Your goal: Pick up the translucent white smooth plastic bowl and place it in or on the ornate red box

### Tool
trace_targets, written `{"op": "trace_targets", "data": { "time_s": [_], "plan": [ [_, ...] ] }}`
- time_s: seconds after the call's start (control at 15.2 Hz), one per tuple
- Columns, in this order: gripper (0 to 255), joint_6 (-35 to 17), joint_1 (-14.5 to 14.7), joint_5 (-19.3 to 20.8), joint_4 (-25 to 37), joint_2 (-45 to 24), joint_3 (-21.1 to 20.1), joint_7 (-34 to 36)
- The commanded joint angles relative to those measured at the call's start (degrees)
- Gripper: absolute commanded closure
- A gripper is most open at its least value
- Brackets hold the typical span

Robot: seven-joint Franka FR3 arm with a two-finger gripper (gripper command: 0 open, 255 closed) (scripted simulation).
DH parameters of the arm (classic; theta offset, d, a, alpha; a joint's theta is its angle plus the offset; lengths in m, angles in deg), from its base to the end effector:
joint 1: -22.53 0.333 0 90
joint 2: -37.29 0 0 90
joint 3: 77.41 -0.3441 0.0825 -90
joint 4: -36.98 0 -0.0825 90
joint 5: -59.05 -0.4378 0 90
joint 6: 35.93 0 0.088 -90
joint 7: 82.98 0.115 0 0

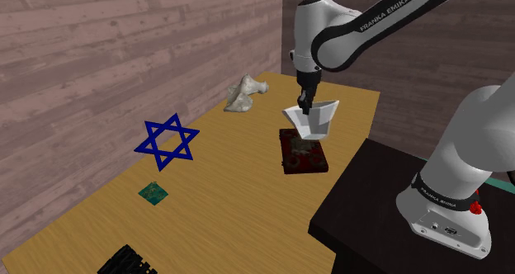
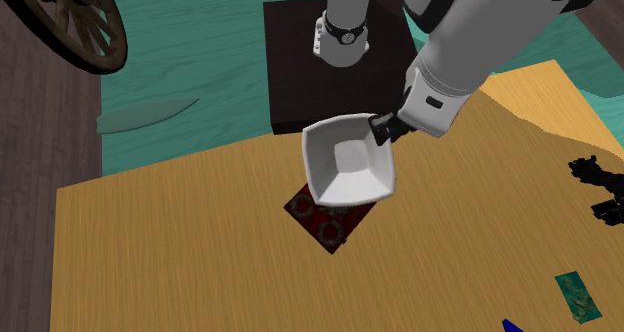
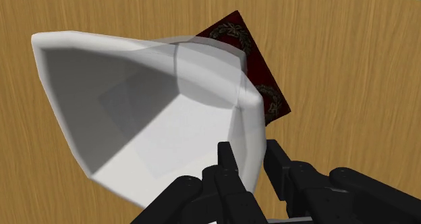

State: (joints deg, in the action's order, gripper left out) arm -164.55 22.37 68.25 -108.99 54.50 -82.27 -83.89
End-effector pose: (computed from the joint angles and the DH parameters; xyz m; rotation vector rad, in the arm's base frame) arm 0.4570 0.0309 0.3611 2.9771 0.2908 0.0000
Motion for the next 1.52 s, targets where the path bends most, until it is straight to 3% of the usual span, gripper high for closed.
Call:
{"op": "trace_targets", "data": {
  "time_s": [0.0,1.19,1.45],
  "plan": [
    [255,-1.72,-0.10,0.31,-0.80,-0.83,-0.06,0.37],
    [255,-17.98,-1.77,5.85,-5.24,-13.07,-0.65,5.93],
    [255,-17.98,-1.79,5.84,-5.24,-13.07,-0.67,5.92]
  ]
}}
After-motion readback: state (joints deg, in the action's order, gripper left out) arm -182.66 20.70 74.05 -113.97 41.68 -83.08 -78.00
